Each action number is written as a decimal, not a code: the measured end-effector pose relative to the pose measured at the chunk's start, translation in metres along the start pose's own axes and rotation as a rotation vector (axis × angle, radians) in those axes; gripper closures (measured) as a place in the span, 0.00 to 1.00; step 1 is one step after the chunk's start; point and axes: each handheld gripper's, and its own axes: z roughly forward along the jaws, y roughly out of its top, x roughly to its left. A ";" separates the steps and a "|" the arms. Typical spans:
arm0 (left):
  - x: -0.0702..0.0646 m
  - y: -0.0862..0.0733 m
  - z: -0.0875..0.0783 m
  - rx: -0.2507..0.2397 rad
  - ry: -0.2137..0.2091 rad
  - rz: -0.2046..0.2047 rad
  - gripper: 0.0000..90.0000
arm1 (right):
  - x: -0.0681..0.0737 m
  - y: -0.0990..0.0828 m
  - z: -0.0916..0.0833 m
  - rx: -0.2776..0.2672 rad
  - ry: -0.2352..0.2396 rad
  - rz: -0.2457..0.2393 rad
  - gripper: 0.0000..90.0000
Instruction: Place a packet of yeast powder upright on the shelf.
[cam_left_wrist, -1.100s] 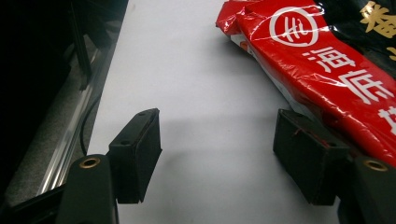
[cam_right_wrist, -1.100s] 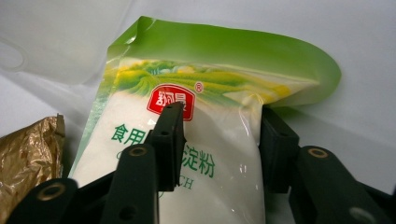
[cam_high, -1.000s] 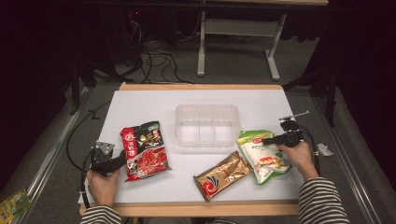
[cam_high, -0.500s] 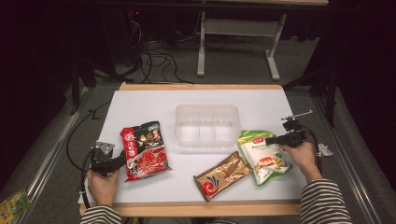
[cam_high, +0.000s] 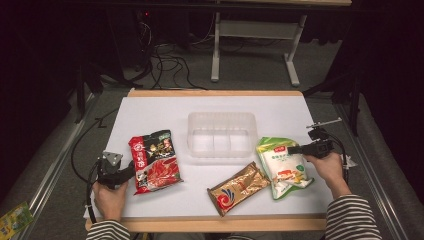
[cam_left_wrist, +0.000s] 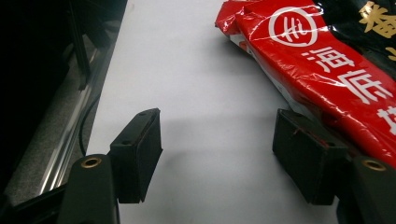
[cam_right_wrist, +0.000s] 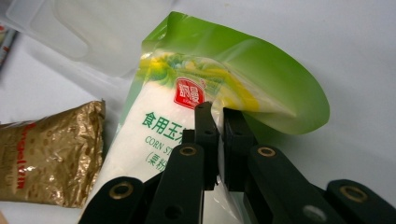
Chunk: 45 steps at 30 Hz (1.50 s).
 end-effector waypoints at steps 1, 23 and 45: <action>0.000 0.000 0.000 0.000 0.000 0.000 0.37 | 0.000 0.000 -0.002 -0.006 0.005 0.000 0.98; 0.000 0.000 0.000 -0.003 0.001 0.001 0.37 | 0.037 -0.002 -0.052 -0.143 0.052 -0.095 0.99; -0.001 0.000 0.000 -0.005 0.002 0.004 0.37 | 0.068 0.010 -0.079 -0.242 0.027 -0.136 0.99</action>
